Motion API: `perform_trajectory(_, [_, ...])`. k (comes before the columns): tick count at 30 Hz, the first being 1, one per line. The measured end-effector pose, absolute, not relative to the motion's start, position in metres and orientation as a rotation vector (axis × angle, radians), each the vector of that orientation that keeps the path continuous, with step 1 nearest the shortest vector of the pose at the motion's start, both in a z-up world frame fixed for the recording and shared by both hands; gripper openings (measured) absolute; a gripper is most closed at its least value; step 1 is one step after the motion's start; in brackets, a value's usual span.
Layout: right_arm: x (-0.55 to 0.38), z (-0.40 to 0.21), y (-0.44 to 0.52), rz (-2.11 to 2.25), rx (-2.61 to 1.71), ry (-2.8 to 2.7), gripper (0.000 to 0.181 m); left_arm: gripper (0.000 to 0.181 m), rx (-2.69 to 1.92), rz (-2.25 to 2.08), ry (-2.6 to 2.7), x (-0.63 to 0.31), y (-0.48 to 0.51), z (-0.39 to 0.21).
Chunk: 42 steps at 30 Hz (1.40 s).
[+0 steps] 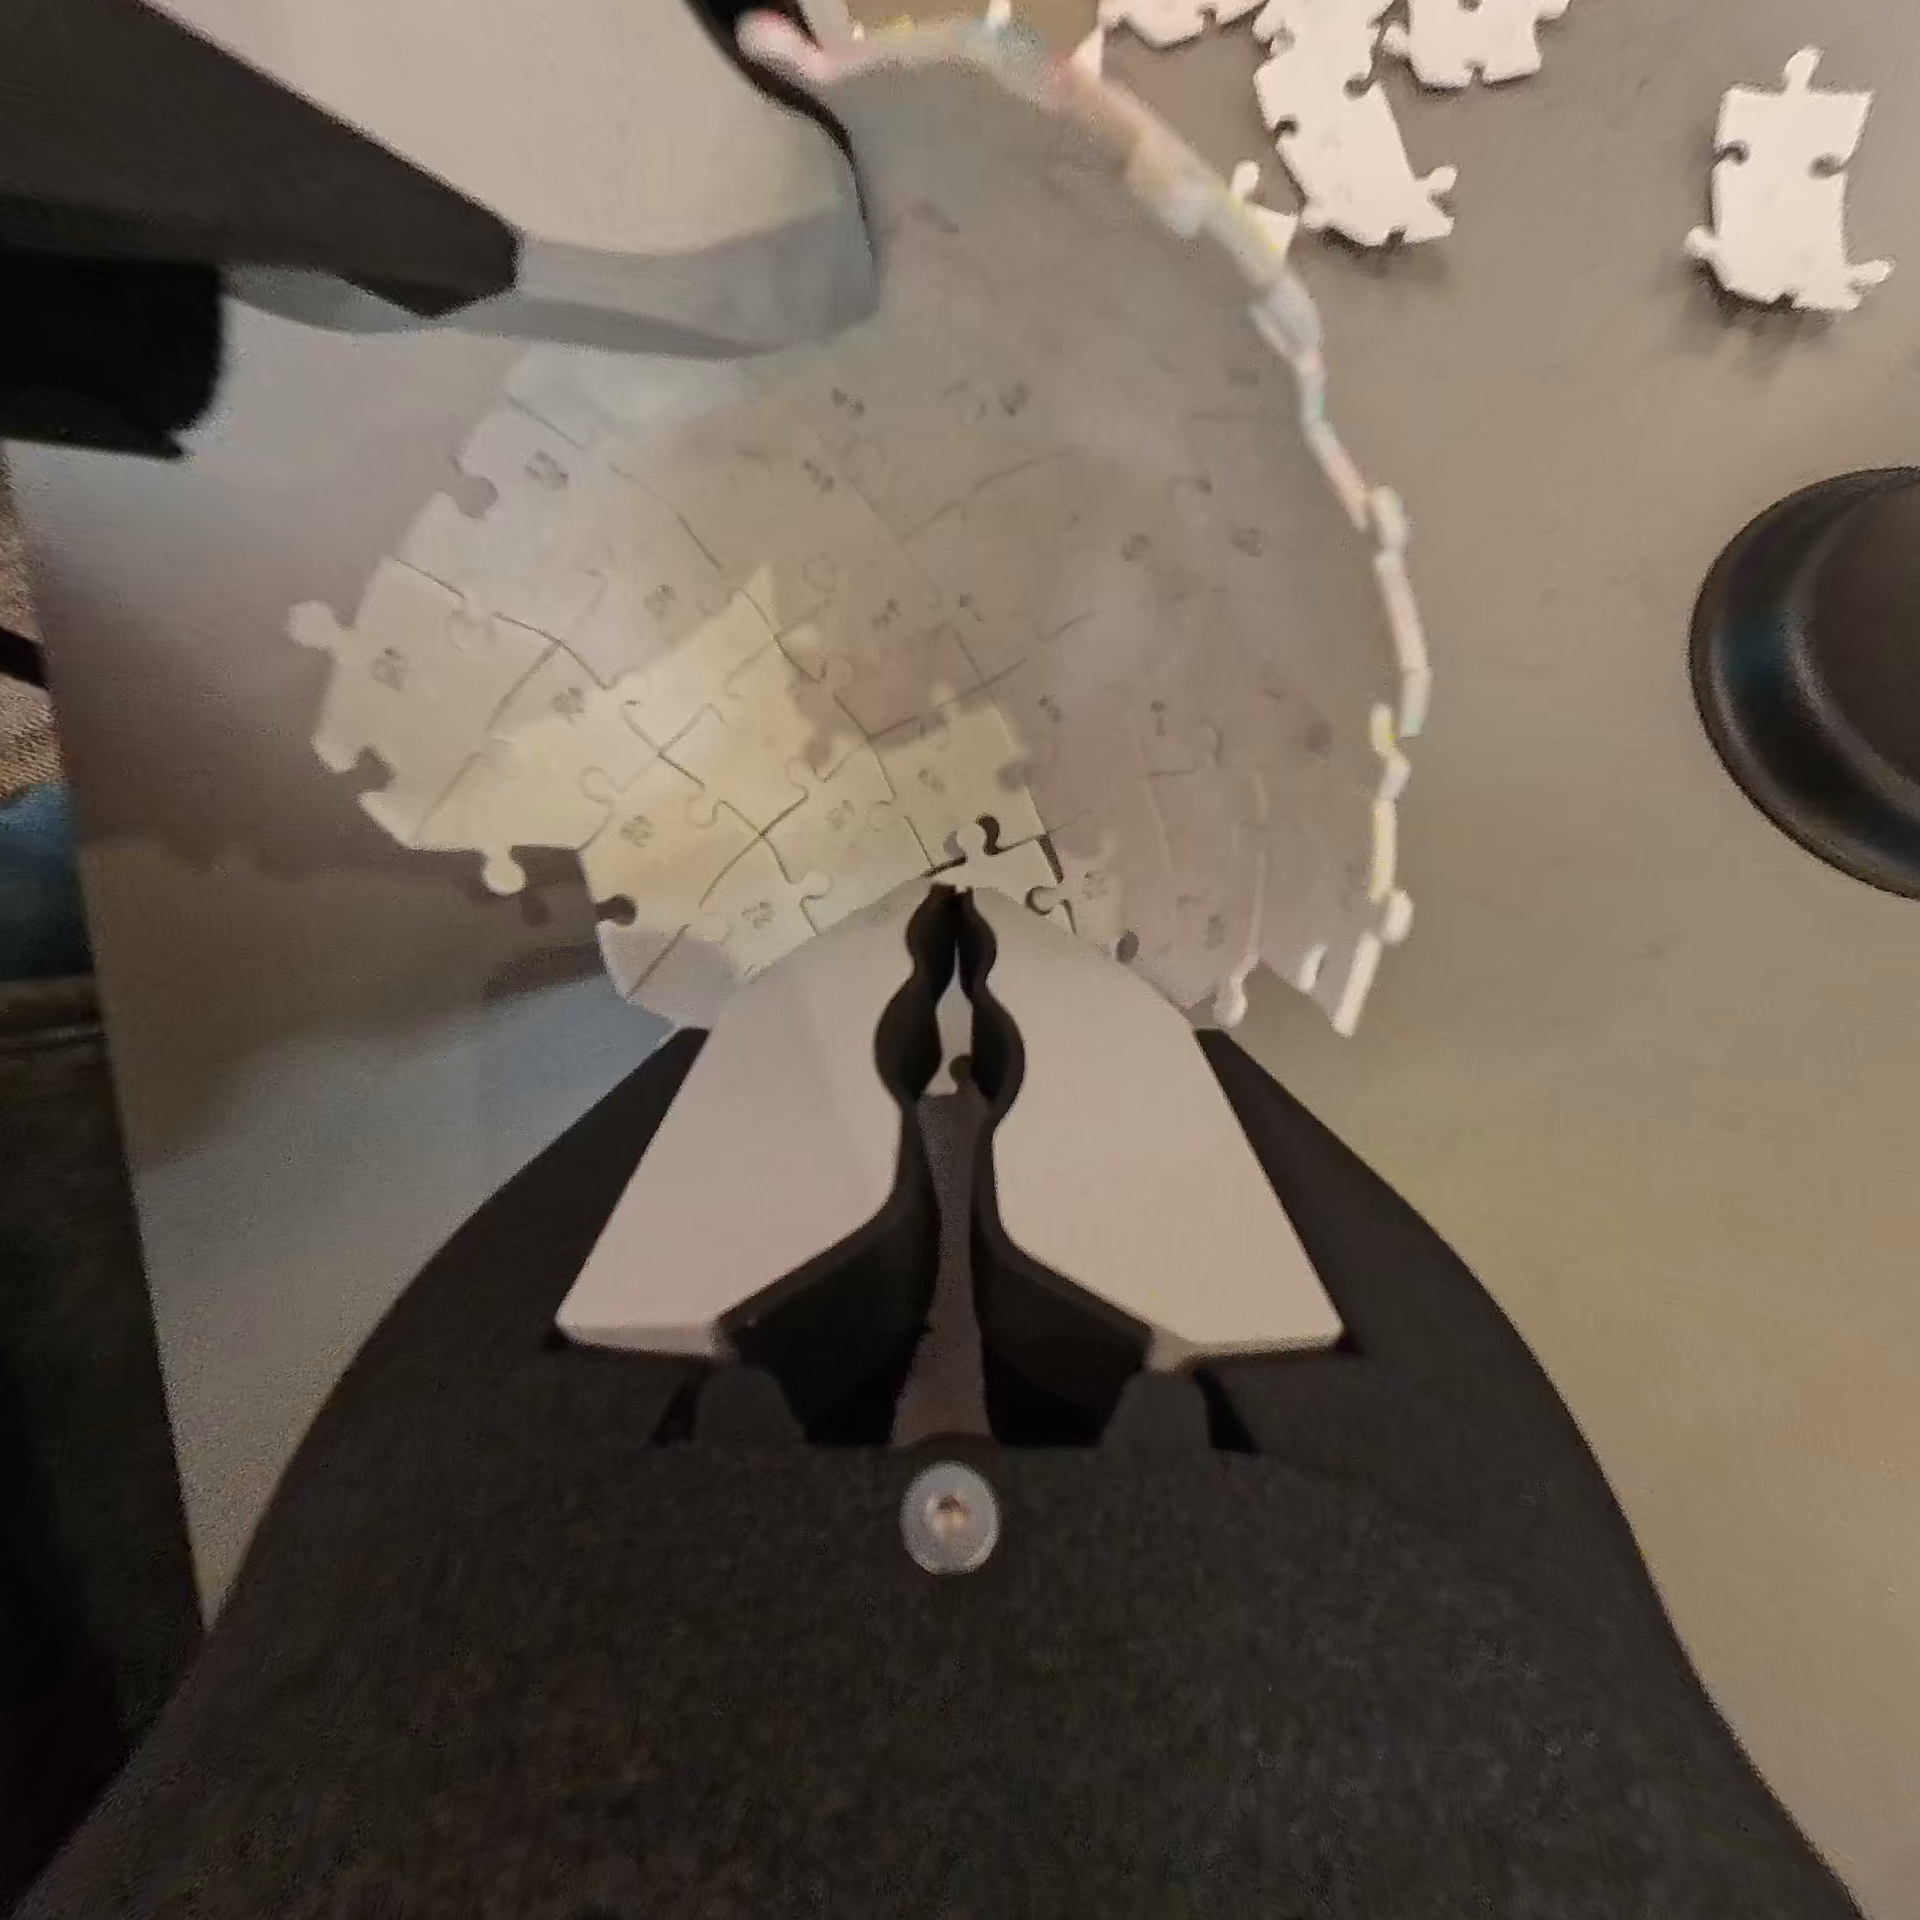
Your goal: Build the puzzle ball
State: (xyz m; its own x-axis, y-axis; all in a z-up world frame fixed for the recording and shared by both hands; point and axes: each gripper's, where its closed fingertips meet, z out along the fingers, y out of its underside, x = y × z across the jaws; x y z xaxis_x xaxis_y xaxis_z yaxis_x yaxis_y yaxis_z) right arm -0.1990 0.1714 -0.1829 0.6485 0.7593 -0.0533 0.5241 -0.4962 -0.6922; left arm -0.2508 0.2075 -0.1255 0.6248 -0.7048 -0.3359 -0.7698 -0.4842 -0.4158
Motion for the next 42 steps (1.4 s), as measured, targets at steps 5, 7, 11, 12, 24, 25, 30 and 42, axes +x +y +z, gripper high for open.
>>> perform_trajectory(5, [-0.201,-0.192,0.175,0.43,-2.246,-0.984,0.0,0.002,-2.313,0.167,1.161,-0.251,0.207,-0.126])
perform_trajectory(7, [-0.201,-0.192,0.176,0.435,-2.256,-0.969,0.0,0.002,-2.315,0.166,1.161,-0.251,0.208,-0.126])
perform_trajectory(11, [-0.201,-0.192,0.175,0.412,-2.258,-1.002,0.0,0.002,-2.314,0.168,1.171,-0.25,0.208,-0.126])
perform_trajectory(12, [-0.201,-0.192,0.175,0.399,-2.259,-1.012,0.0,0.002,-2.311,0.173,1.175,-0.249,0.209,-0.125])
perform_trajectory(24, [-0.201,-0.193,0.176,0.371,-2.186,-1.056,0.0,0.002,-2.298,0.18,1.168,-0.246,0.211,-0.124])
perform_trajectory(25, [-0.2,-0.193,0.176,0.379,-2.18,-1.05,0.0,0.002,-2.299,0.18,1.168,-0.246,0.212,-0.124])
perform_trajectory(30, [-0.198,-0.183,0.18,0.377,-2.117,-1.047,0.0,0.002,-2.297,0.183,1.163,-0.247,0.212,-0.124])
perform_trajectory(42, [-0.201,-0.189,0.179,0.329,-2.123,-1.088,0.0,0.002,-2.29,0.174,1.164,-0.245,0.213,-0.124])
